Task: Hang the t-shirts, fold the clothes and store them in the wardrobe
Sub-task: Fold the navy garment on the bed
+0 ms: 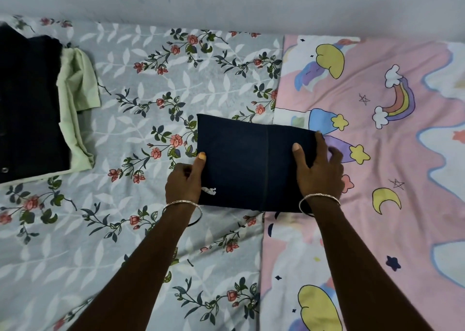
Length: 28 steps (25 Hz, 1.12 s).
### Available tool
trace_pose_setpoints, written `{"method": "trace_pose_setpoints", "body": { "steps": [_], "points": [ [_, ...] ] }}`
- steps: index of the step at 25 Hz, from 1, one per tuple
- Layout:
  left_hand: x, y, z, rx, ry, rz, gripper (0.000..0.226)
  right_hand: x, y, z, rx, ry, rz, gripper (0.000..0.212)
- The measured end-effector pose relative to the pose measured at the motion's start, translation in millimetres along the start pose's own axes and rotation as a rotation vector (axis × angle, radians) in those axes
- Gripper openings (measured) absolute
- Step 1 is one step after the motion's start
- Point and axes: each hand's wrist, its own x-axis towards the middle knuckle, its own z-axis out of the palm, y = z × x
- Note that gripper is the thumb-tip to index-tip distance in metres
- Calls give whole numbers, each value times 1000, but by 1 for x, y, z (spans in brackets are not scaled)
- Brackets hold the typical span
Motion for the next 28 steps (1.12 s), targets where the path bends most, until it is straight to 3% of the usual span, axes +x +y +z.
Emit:
{"method": "trace_pose_setpoints", "body": {
  "steps": [2, 5, 7, 10, 12, 16, 21, 25, 28],
  "points": [
    [4, 8, -3, -221, -179, -182, 78, -10, 14, -9, 184, -40, 137, 77],
    [11, 27, -2, -332, -367, -307, 103, -14, 21, -26, 449, -244, 363, 77],
    [16, 39, -1, -382, -448, -334, 91, -8, 13, -40, 578, -385, 483, 75],
    [17, 52, -1, -401, -484, -371, 52, -3, 1, -51, 722, -554, 554, 57],
    [20, 47, -4, -364, -481, -391, 60, -5, -5, -54, 791, -596, 545, 46],
    [26, 32, -35, -440, -473, -335, 60, -25, -24, -53, 955, -668, 525, 41],
    [62, 41, -112, -335, -534, -249, 48, -61, -78, -18, 1196, -738, 466, 49],
    [122, 78, -183, -148, -464, 27, 58, -105, -144, 41, 1496, -798, 478, 51],
    [174, 114, -213, 128, -428, 303, 49, -132, -193, 87, 1724, -792, 551, 48]
  ]
}}
